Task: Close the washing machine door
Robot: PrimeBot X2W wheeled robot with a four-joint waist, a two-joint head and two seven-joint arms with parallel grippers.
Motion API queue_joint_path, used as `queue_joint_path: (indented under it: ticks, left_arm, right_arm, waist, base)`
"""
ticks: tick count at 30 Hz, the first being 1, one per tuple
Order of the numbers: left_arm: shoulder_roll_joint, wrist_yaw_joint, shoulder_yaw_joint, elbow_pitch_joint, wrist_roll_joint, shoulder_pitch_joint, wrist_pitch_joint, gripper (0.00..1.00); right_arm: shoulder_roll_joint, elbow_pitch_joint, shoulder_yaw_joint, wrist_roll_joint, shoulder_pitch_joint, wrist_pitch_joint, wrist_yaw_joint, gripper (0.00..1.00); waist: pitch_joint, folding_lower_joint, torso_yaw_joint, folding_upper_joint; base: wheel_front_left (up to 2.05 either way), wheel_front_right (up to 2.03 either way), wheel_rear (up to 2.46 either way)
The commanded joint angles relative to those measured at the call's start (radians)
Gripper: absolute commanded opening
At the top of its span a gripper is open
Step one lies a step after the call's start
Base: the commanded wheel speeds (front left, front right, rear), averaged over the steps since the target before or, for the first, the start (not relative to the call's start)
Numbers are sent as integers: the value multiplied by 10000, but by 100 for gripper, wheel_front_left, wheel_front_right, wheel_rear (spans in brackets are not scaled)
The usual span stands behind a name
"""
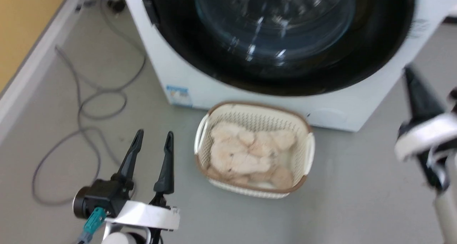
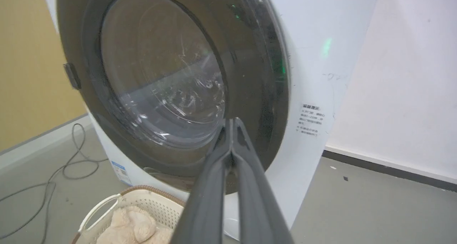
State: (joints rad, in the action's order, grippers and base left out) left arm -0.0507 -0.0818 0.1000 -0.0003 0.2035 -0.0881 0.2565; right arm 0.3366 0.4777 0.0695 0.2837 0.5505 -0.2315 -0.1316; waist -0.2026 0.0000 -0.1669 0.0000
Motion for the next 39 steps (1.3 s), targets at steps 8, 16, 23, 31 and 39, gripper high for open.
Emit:
queue_joint_path:
  ticks: [8,16,23,31,39]
  left_arm:
    - [5,201,-319,173,-49,860,53,100]
    - [5,211,-395,588,-22,1501,53,100]
    - [5,135,-438,797,-87,1664,53,100]
    - [5,121,-379,810,-132,1640,53,100]
    - [5,99,-329,795,-106,1589,53,100]
  right_arm:
    - [-1240,-2548,-641,-623,-3184,-252,9,0]
    - [-2332,-4036,-1360,-1279,-5150,-279,9,0]
    - [-2756,-4497,-1538,-1617,-6074,-284,9,100]
    - [-2839,-4359,-1505,-1661,-6134,-294,9,100]
    - [-2856,-4263,-1475,-1707,-6096,-299,9,100]
  waist:
    - [1569,0,1212,0]
    - [2036,0,1477,0]
    - [2079,0,1511,0]
    - [2073,0,1501,0]
    - [2045,0,1496,0]
  base:
    - [0,0,0]
    - [0,0,0]
    - [0,0,0]
    - [0,0,0]
    - [0,0,0]
